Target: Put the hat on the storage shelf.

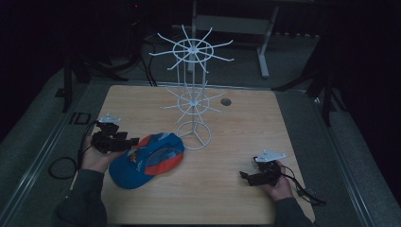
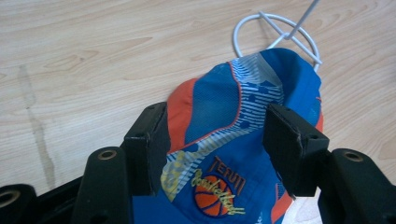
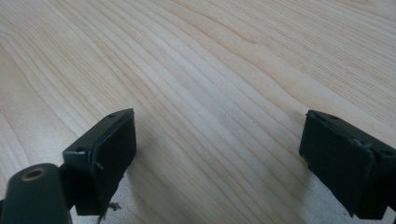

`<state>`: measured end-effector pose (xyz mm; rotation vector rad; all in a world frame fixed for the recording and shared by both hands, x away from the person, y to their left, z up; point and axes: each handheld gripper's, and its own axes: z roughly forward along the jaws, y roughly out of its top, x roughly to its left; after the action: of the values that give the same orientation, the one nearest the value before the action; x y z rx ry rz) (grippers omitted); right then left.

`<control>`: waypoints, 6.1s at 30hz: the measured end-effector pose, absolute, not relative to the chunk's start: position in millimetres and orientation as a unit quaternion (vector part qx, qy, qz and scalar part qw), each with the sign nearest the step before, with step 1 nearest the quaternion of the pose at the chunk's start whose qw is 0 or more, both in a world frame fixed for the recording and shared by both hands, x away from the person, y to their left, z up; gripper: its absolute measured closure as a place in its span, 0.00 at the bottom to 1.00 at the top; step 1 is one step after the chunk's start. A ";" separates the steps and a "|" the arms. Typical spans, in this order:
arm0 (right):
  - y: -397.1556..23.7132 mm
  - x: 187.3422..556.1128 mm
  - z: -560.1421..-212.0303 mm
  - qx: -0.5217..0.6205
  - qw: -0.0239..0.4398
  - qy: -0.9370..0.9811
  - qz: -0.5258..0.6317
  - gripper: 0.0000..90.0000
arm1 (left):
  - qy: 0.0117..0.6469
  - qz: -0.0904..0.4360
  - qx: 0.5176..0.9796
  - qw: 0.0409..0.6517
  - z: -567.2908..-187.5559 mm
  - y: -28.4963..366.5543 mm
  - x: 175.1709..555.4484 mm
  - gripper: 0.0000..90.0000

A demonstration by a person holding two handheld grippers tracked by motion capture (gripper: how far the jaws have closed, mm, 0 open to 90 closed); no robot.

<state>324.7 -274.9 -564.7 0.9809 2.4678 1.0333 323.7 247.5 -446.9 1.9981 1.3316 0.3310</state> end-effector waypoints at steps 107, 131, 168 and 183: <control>-275.3 324.4 -564.7 0.338 0.146 0.858 0.359 0.12 | 0.481 0.152 0.803 0.319 -425.8 241.5 325.5 0.98; -275.2 324.4 -564.6 0.338 0.145 0.858 0.359 0.12 | 0.489 0.189 0.761 0.382 -394.4 264.9 309.9 0.98; -275.1 324.2 -564.5 0.340 0.144 0.858 0.358 0.12 | 0.487 0.211 0.717 0.452 -362.0 277.5 303.3 0.98; -275.2 324.3 -564.5 0.339 0.145 0.858 0.359 0.12 | 0.481 0.217 0.711 0.465 -348.9 278.2 303.8 0.98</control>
<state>324.3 -275.2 -564.5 0.9768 2.4710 1.0329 303.8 278.2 -348.9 1.7452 1.1801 0.5335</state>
